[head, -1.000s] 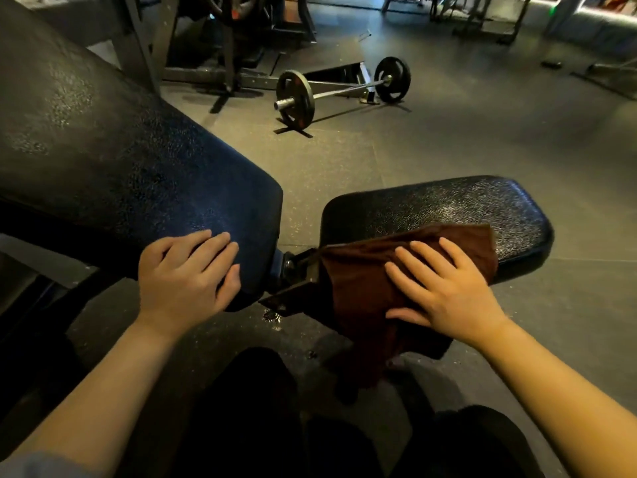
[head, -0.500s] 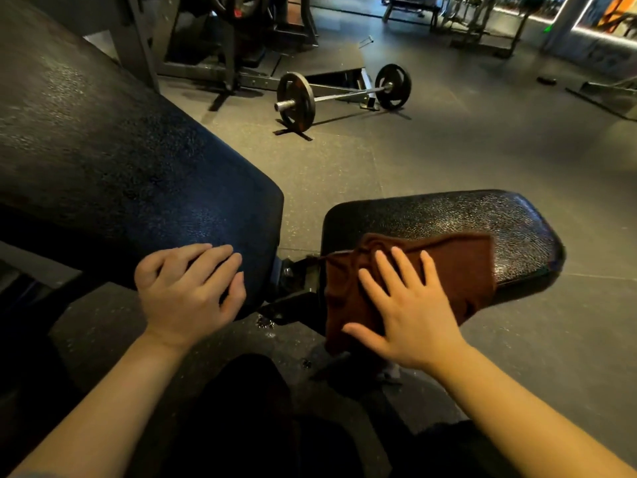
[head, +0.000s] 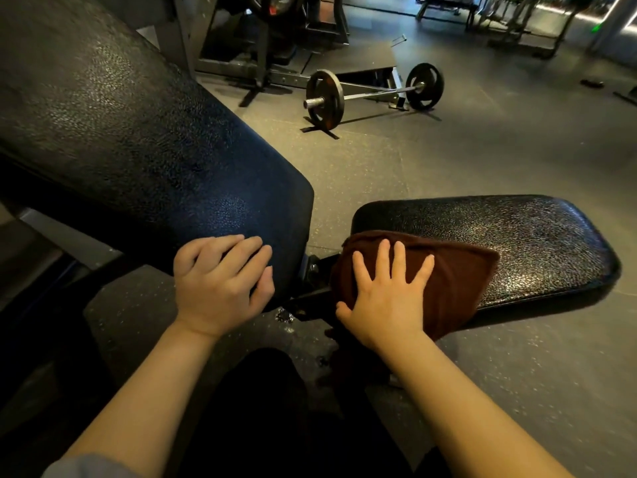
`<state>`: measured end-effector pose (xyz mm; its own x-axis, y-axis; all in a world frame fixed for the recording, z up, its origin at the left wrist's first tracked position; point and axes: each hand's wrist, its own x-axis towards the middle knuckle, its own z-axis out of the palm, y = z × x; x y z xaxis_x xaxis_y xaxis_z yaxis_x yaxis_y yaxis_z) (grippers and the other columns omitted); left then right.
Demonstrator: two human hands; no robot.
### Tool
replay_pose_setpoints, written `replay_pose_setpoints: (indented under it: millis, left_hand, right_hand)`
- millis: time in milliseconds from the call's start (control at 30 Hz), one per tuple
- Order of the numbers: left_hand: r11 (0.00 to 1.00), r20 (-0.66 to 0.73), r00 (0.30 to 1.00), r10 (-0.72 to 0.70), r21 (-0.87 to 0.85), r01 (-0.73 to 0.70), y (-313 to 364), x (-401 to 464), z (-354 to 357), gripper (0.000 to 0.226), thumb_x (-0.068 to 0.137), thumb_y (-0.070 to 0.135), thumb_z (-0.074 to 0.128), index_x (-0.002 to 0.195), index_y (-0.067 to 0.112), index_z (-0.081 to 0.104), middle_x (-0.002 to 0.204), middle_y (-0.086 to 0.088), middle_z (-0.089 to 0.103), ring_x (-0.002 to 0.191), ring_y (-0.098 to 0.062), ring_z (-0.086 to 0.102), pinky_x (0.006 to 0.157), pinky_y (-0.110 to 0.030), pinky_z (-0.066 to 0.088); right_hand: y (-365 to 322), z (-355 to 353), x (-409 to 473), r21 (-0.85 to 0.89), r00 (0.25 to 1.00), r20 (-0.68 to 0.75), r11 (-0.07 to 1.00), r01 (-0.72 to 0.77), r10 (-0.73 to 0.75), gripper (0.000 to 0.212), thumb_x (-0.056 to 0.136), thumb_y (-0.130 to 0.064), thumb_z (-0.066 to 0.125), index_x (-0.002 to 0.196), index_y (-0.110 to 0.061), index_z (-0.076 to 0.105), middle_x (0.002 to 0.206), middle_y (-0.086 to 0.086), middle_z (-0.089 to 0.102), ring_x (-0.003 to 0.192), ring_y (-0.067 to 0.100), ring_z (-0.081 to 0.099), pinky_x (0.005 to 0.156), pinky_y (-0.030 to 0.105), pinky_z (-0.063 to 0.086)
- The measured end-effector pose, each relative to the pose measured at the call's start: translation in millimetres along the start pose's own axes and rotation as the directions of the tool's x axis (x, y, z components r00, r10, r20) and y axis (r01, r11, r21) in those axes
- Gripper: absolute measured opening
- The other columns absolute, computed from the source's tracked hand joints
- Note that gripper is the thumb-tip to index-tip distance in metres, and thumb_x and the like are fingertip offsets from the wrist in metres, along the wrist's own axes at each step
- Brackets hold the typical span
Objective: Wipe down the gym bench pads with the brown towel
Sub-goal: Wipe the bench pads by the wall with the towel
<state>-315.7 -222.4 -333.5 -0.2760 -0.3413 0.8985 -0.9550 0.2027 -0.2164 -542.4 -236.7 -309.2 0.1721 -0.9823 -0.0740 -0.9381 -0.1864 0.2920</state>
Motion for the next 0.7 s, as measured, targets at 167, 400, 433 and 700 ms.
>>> replay_pose_setpoints:
  millis: [167,400,433,700]
  left_hand:
    - [1.0,0.003,1.0,-0.014,0.015,0.014,1.9,-2.2,2.8,0.024,0.088,0.03,0.059,0.093,0.02,0.08,0.1,0.004,0.076,0.099,-0.018,0.059,0.088,-0.039,0.039]
    - [0.999,0.012,1.0,-0.006,0.035,0.005,2.8,-3.5,2.2,0.027,0.089,0.031,0.056,0.093,0.02,0.08,0.099,0.002,0.076,0.099,-0.019,0.059,0.088,-0.039,0.037]
    - [0.999,0.013,1.0,0.0,0.042,-0.001,2.6,-3.8,2.3,0.028,0.089,0.031,0.056,0.093,0.02,0.08,0.099,0.002,0.076,0.099,-0.019,0.058,0.088,-0.039,0.037]
    - [0.998,0.049,0.998,0.025,0.059,-0.028,1.3,-5.7,4.0,0.034,0.091,0.034,0.05,0.093,0.02,0.081,0.099,0.001,0.076,0.099,-0.019,0.057,0.087,-0.039,0.035]
  right_hand:
    - [18.9,24.5,-34.2,0.071,0.982,-0.138,0.987,0.143,-0.132,0.074,0.086,-0.067,0.038,0.143,-0.022,0.051,0.149,0.024,0.043,0.139,0.046,0.037,0.106,0.076,0.014]
    - [36.4,-2.6,14.0,0.066,0.997,0.056,0.997,0.05,-0.054,0.083,0.083,-0.083,-0.002,0.155,-0.042,-0.006,0.164,0.008,-0.015,0.149,0.035,-0.019,0.106,0.074,-0.011]
    - [40.2,-7.0,27.8,0.073,0.996,0.073,0.996,0.043,-0.048,0.08,0.086,-0.082,0.003,0.155,-0.042,-0.006,0.164,0.007,-0.015,0.149,0.033,-0.019,0.107,0.073,-0.011]
    - [52.6,-12.5,99.7,0.033,0.992,0.111,0.998,0.056,-0.059,0.077,0.089,-0.079,0.008,0.155,-0.042,-0.003,0.165,0.004,-0.011,0.151,0.031,-0.014,0.11,0.073,-0.008]
